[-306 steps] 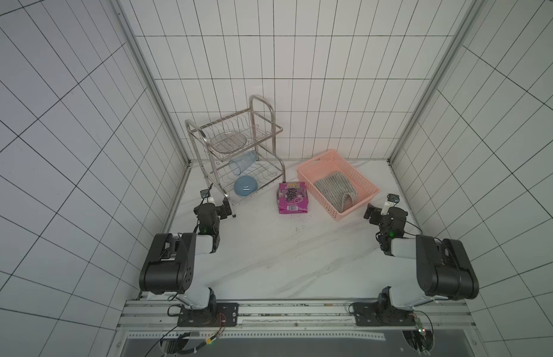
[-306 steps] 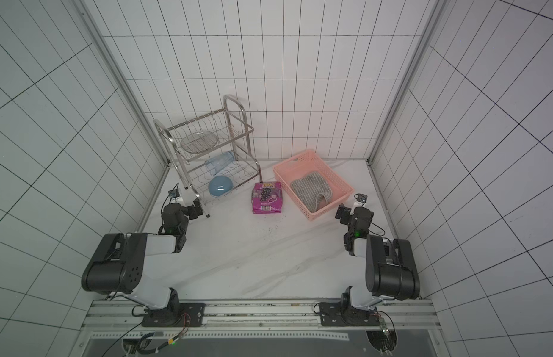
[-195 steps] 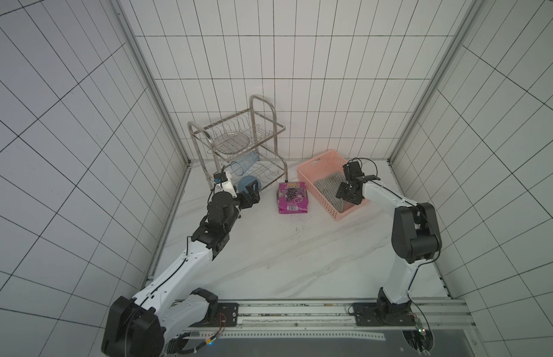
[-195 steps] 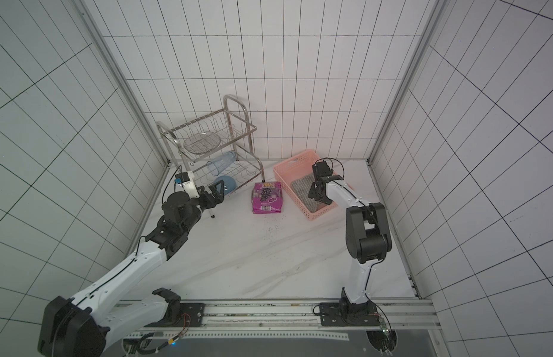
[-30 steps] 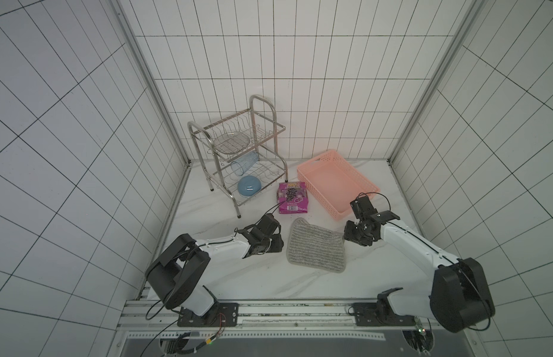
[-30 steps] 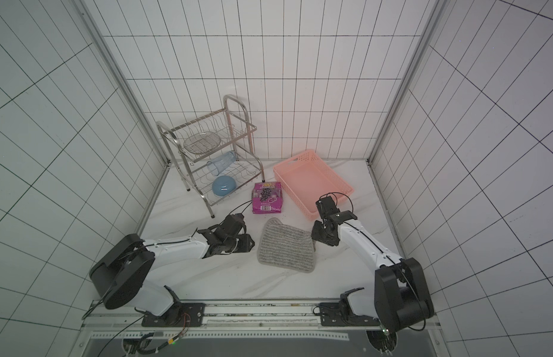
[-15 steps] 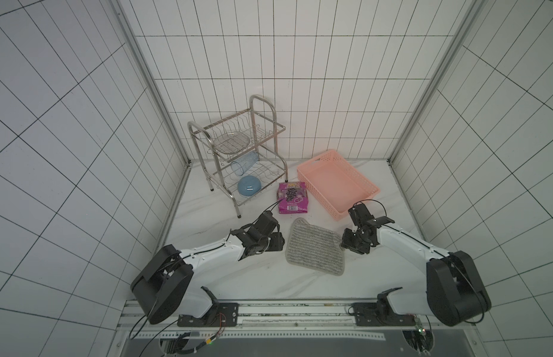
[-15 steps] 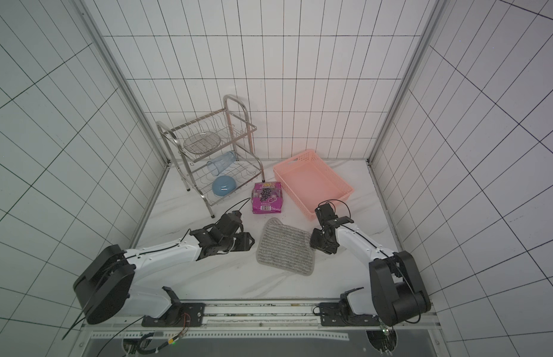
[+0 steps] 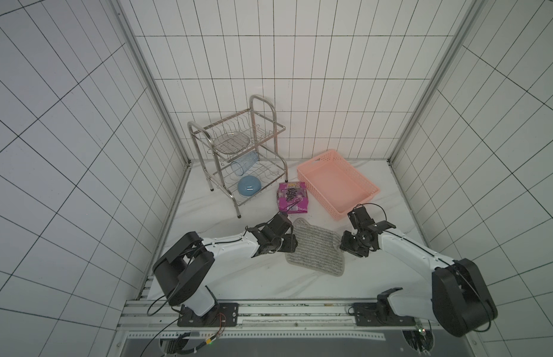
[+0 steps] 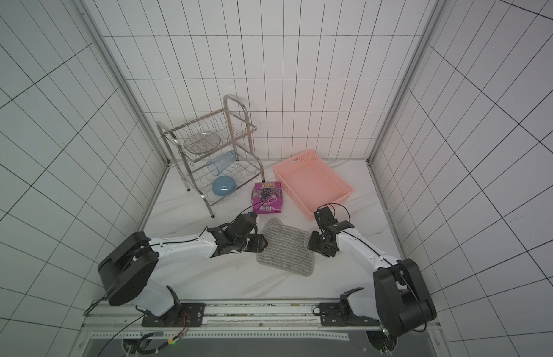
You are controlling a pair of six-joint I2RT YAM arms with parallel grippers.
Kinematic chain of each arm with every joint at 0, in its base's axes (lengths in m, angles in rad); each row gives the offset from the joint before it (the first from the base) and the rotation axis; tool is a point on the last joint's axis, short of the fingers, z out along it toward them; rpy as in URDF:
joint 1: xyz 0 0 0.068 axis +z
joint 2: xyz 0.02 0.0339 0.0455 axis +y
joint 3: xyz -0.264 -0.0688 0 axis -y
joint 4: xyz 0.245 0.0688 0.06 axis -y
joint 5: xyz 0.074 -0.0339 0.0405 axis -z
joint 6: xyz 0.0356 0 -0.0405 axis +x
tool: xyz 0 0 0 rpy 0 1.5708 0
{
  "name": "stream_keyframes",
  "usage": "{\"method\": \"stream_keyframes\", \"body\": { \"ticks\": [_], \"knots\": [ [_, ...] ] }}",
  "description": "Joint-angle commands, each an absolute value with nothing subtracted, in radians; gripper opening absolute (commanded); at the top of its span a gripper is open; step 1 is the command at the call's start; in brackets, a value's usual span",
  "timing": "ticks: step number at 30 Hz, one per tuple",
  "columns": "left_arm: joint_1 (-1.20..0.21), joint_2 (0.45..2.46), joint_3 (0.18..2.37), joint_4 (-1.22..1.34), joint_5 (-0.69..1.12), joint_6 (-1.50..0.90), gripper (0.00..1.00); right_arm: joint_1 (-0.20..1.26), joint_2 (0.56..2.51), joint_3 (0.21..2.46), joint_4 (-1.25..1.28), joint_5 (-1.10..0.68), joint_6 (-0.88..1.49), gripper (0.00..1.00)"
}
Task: Fold the square dishcloth
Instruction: Adjust the cleaning item at the center of the board.
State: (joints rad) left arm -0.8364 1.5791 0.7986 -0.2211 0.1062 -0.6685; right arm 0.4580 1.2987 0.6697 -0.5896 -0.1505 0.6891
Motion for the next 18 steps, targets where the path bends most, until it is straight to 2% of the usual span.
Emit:
{"method": "stream_keyframes", "body": {
  "ticks": [1, 9, 15, 18],
  "knots": [
    [-0.839, 1.586, 0.803, -0.211, 0.095, -0.668, 0.53, 0.471, 1.323, 0.637, -0.543, -0.168, 0.73, 0.4],
    [-0.814, 1.593, 0.743, -0.266, 0.034, -0.713, 0.48, 0.473, 1.346, 0.612, -0.528, -0.086, 0.75, 0.32],
    [-0.769, 1.568, 0.709, -0.255, 0.037, -0.725, 0.47, 0.454, 1.308, 0.61, -0.551, 0.026, 0.744, 0.1],
    [-0.763, 1.566, 0.707, -0.255, 0.035, -0.721, 0.47, 0.434, 1.302, 0.637, -0.577, 0.066, 0.705, 0.04]
  ]
}}
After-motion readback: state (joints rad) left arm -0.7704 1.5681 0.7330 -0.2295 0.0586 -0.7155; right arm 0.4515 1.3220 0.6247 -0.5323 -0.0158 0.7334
